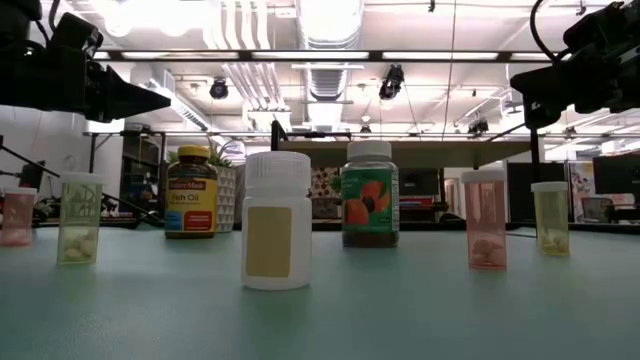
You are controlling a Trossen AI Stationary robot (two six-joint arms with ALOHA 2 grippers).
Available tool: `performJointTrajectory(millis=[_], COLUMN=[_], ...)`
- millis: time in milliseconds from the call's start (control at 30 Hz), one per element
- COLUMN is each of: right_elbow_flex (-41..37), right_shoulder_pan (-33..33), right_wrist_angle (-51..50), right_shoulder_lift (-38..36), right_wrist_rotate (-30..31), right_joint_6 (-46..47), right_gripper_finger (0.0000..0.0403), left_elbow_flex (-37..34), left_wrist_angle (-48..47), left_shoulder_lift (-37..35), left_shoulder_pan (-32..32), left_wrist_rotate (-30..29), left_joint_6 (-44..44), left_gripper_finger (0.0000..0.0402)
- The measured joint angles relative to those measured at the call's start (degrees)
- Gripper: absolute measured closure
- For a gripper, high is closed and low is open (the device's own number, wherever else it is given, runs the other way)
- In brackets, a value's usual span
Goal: Pick and place medicine bottles onto shelf by color
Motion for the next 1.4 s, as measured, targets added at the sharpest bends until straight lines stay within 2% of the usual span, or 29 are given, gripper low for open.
performJointTrajectory(millis=[1400], right_elbow_flex=[0.0], right_shoulder_pan=[0.0], right_wrist_angle=[0.0], right_shoulder_lift=[0.0], right_wrist_rotate=[0.0], right_joint_6=[-0.8], right_gripper_finger=[0.0394], left_elbow_flex=[0.0], left_wrist_angle=[0.0], left_shoulder_lift=[0.0], left_shoulder_pan=[0.0], left_wrist_rotate=[0.0], left_joint_6=[0.0], left_gripper_finger=[0.0401])
